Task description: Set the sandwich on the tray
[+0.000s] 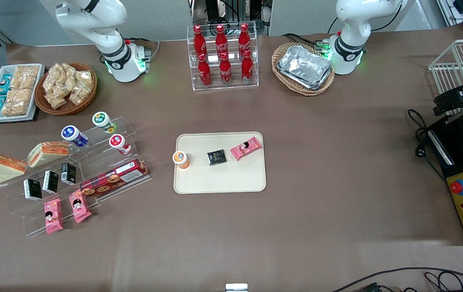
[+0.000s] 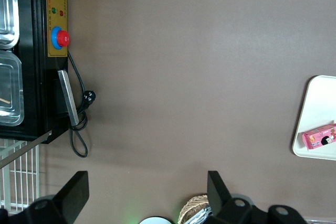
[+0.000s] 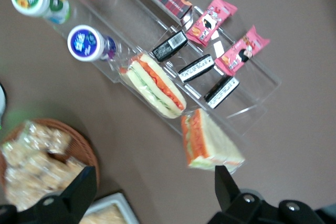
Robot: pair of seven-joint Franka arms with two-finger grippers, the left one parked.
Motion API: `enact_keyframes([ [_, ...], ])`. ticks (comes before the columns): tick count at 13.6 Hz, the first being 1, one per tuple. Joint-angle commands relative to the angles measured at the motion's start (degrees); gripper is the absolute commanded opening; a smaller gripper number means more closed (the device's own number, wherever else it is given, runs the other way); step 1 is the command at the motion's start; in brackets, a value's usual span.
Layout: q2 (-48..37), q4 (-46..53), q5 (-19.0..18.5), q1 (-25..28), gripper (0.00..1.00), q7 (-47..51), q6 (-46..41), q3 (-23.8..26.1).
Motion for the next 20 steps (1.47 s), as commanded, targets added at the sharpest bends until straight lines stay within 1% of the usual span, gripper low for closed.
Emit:
enact_keyframes([
  [1, 3.6, 0.5, -0.3, -0.2, 1.0, -16.3, 3.9, 0.1],
  [5, 6.7, 0.5, 1.3, -3.0, 1.0, -27.7, 6.4, 0.1],
  [7, 8.2, 0.5, 1.4, -4.1, 1.0, -32.7, 8.1, 0.1],
  [9, 9.6, -0.2, 3.3, -4.9, 1.0, -36.4, 9.1, 0.1],
  [11, 9.7, -2.9, 5.5, -6.3, 1.0, -37.9, 11.8, 0.1],
  [14, 9.6, -6.7, 5.8, -6.3, 1.0, -39.5, 15.0, 0.1],
  [17, 9.3, -11.9, 5.8, -6.1, 1.0, -41.3, 20.8, 0.1],
  [20, 9.4, -14.9, 7.5, -6.1, 1.0, -42.6, 25.0, 0.2],
])
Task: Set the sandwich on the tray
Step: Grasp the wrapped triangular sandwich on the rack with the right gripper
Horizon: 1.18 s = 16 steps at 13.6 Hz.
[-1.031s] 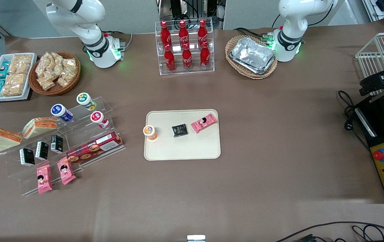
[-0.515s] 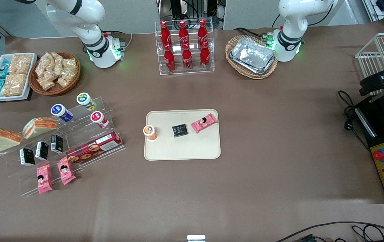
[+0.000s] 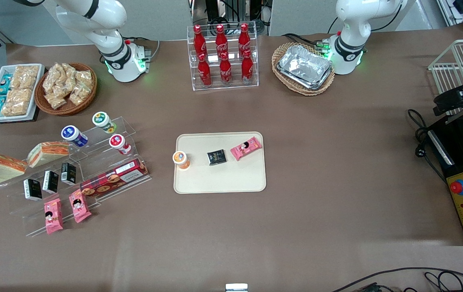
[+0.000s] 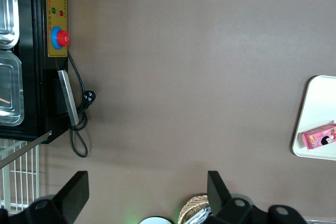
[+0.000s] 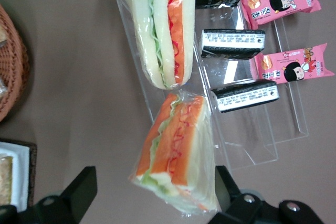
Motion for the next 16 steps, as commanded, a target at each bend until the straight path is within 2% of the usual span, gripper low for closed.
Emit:
enact_keyframes([
  [1, -0.8, -4.4, 2.9, 0.0, 1.0, -2.0, 5.3, 0.1],
  [3, -0.2, -5.0, 3.7, 0.1, 0.94, -2.0, 6.9, 0.2],
  [4, 0.3, -4.9, 4.0, 0.2, 0.79, -2.0, 7.1, 0.2],
  [5, 0.6, -4.9, 4.0, 0.3, 0.57, -2.0, 7.5, 0.2],
  [6, 0.7, -4.9, 4.0, 0.5, 0.29, -2.0, 7.9, 0.2],
  [7, 0.7, -4.8, 3.9, 0.6, 0.08, -2.1, 8.0, 0.2],
  [8, 0.6, -4.7, 3.9, 0.6, 0.0, -2.3, 8.0, 0.3],
  [13, -0.9, -2.8, 4.1, 0.6, 0.0, -2.7, 6.8, 0.5],
  [16, -2.1, 1.0, 4.1, 0.6, 0.0, -2.7, 3.0, 0.5],
])
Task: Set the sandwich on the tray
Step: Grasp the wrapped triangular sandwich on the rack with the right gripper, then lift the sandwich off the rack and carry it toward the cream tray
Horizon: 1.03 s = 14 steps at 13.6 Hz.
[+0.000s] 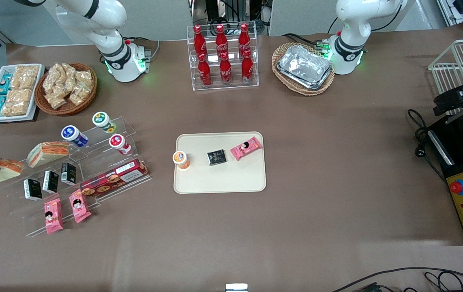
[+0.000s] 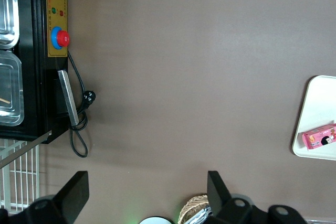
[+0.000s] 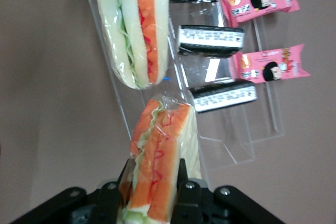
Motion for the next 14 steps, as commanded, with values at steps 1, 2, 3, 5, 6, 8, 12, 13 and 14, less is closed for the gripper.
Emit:
enact_keyframes([
  [1, -2.0, 5.5, 1.6, -0.2, 0.0, -0.8, -5.7, -0.1],
  [2, -2.0, 7.4, 1.6, 0.0, 0.0, 0.8, -7.7, -0.1],
  [3, -2.0, 8.9, 1.6, 0.0, 0.0, 3.0, -9.9, -0.1],
  [5, -2.0, 11.6, 1.5, 0.8, 0.0, 8.8, -15.4, 0.2],
  [6, -2.0, 12.4, 1.5, 2.2, 0.0, 11.7, -17.2, 0.1],
  [8, -2.2, 12.8, 1.5, 5.2, 0.0, 17.5, -19.2, 0.2],
  [12, -3.8, 13.1, 1.5, 13.3, 0.0, 34.3, -23.3, 0.2],
  [13, -3.9, 13.6, 1.5, 15.5, 0.0, 37.9, -23.7, 0.3],
  [14, -3.9, 13.9, 1.5, 17.7, 0.0, 41.0, -23.9, 0.3],
])
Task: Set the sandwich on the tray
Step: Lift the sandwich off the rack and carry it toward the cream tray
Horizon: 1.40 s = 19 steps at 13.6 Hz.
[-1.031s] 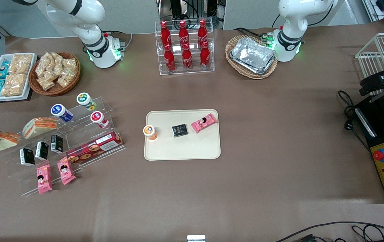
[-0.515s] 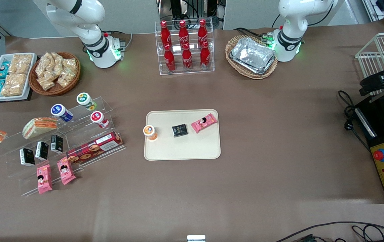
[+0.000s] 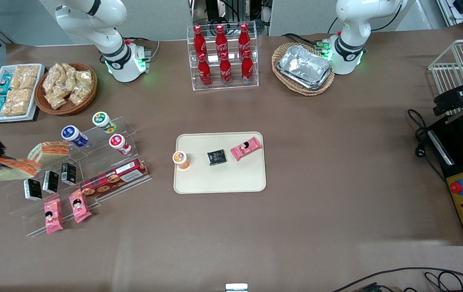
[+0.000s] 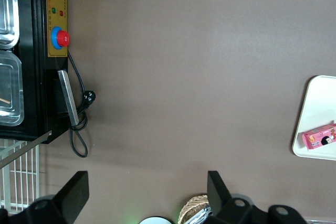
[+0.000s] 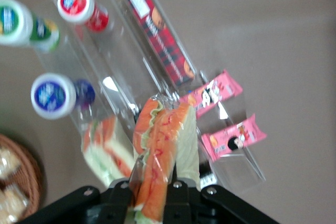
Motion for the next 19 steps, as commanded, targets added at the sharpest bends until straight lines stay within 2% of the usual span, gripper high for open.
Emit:
enact_keyframes([
  [1, -0.8, 1.5, 1.0, 7.3, 0.0, 11.5, -2.4, -0.5],
  [7, 0.5, 1.5, 1.1, 22.9, 0.0, 30.5, -0.4, -0.5],
  [9, 2.3, 1.4, 2.2, 28.9, 0.0, 34.9, 2.4, -0.6],
  [12, 5.2, 1.1, 4.4, 34.5, 0.0, 40.5, 4.7, -0.6],
  [16, 10.3, 0.9, 5.4, 42.5, 0.0, 50.7, 12.4, -0.5],
  [19, 15.4, 0.9, 5.9, 47.8, 0.0, 57.5, 21.4, -0.5],
])
